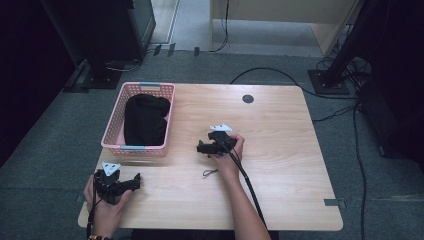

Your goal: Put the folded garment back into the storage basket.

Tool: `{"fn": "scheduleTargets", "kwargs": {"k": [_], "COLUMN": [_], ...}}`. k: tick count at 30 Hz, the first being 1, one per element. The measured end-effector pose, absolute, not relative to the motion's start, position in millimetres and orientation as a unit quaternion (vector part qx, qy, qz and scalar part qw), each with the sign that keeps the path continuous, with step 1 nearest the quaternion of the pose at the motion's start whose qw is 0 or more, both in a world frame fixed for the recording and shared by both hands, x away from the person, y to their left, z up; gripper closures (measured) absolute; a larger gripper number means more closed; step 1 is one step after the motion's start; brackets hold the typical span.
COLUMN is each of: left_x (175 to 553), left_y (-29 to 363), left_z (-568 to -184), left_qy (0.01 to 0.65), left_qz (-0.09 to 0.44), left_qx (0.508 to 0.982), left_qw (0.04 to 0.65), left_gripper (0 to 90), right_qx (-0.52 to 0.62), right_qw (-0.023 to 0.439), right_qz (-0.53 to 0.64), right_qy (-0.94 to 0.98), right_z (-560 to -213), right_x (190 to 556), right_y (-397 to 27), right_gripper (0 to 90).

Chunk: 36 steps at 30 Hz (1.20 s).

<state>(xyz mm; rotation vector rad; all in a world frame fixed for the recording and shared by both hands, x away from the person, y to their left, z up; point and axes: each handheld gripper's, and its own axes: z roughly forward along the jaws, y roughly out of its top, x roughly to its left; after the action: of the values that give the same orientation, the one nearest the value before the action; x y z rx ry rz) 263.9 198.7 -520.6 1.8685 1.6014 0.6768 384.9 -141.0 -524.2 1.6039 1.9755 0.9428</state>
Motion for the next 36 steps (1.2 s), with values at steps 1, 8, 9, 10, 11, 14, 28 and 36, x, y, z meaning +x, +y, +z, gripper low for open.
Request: {"fn": "scheduleTargets", "kwargs": {"k": [1, 8, 9, 10, 11, 14, 28, 36], "left_x": [263.9, 263.9, 263.9, 263.9, 263.9, 263.9, 263.8, 263.8], "left_y": [198.7, 198.6, 198.6, 198.6, 198.6, 198.6, 198.5, 198.6], "left_z": [-520.5, -520.5, -520.5, -520.6, -520.6, -520.6, -520.5, -520.5], "left_qy": [0.601, 0.601, 0.601, 0.601, 0.601, 0.601, 0.601, 0.601], "left_qz": [0.253, 0.253, 0.253, 0.254, 0.253, 0.254, 0.253, 0.253], "left_qx": [0.701, 0.700, 0.700, 0.700, 0.700, 0.700, 0.700, 0.700], "left_qw": [0.290, 0.291, 0.290, 0.291, 0.291, 0.291, 0.291, 0.290], "left_gripper": [0.1, 0.1, 0.1, 0.1, 0.1, 0.1, 0.1, 0.1], "right_qx": [0.577, 0.585, 0.587, 0.588, 0.589, 0.590, 0.597, 0.602], "right_qw": [0.215, 0.224, 0.224, 0.227, 0.229, 0.235, 0.241, 0.243], "right_qz": [0.336, 0.328, 0.327, 0.324, 0.320, 0.313, 0.305, 0.303], "right_qy": [0.712, 0.707, 0.706, 0.706, 0.706, 0.706, 0.702, 0.698], "right_z": [-524.2, -524.6, -524.6, -524.7, -524.7, -525.0, -525.3, -525.4], "right_x": [383.7, 378.1, 377.6, 377.1, 376.6, 375.3, 370.7, 367.8], "right_y": [-142.2, -154.2, -155.5, -156.6, -157.3, -160.3, -176.9, -186.4], "right_gripper": [0.0, 0.0, 0.0, 0.0, 0.0, 0.0, 0.0, 0.0]}}
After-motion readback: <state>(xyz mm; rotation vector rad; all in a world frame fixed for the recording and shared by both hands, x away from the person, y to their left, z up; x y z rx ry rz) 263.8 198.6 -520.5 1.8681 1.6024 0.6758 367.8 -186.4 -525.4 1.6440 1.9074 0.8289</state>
